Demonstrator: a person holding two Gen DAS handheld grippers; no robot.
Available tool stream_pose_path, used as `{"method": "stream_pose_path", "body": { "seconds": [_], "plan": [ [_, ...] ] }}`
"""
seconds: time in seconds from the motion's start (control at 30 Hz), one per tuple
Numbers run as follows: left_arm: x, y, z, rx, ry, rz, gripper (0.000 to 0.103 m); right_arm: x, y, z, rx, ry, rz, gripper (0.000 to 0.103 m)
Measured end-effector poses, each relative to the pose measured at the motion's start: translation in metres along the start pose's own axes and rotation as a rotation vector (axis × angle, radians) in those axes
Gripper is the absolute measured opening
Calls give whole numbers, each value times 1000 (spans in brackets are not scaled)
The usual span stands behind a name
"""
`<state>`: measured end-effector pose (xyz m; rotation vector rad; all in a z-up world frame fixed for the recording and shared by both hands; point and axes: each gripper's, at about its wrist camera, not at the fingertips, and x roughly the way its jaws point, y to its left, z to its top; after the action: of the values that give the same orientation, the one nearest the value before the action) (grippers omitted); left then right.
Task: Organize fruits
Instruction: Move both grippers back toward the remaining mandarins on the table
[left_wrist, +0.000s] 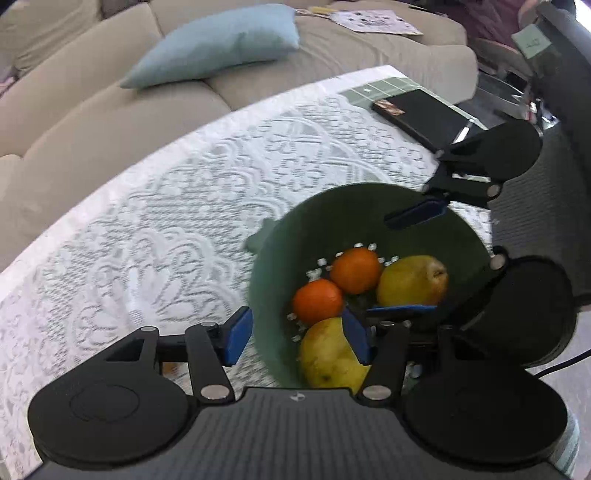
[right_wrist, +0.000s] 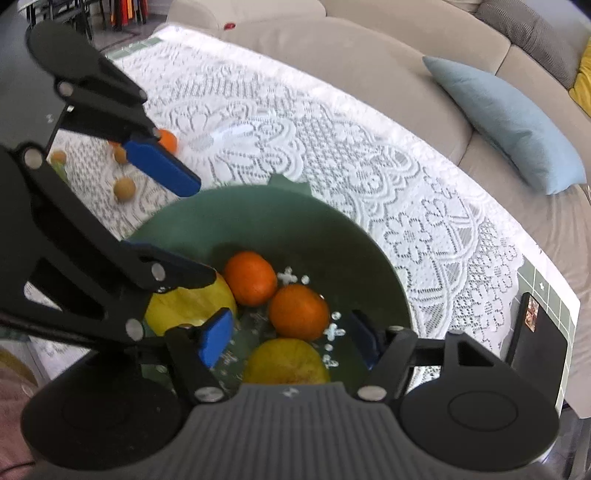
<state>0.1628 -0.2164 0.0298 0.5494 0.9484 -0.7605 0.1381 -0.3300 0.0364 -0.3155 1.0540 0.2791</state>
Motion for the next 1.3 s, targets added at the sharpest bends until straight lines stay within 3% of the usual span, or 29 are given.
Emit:
{"method": "stream_pose_path", "body": {
  "seconds": [0.4, 0.63, 1.03, 1.3],
  "plan": [
    [-39, 52, -44, -129, -79, 82, 66, -26, 36, 25, 14, -142, 46, 67],
    [-46, 94, -74, -213, -67, 113, 66, -23, 70, 50, -37, -179, 56, 71],
    [-36, 157, -119, -319, -56, 159, 66, 15, 119, 88, -117, -186, 74, 71],
    [-4, 189, -132, -402, 9, 147, 59, 63, 131, 111, -73, -91, 117, 55]
  ]
}}
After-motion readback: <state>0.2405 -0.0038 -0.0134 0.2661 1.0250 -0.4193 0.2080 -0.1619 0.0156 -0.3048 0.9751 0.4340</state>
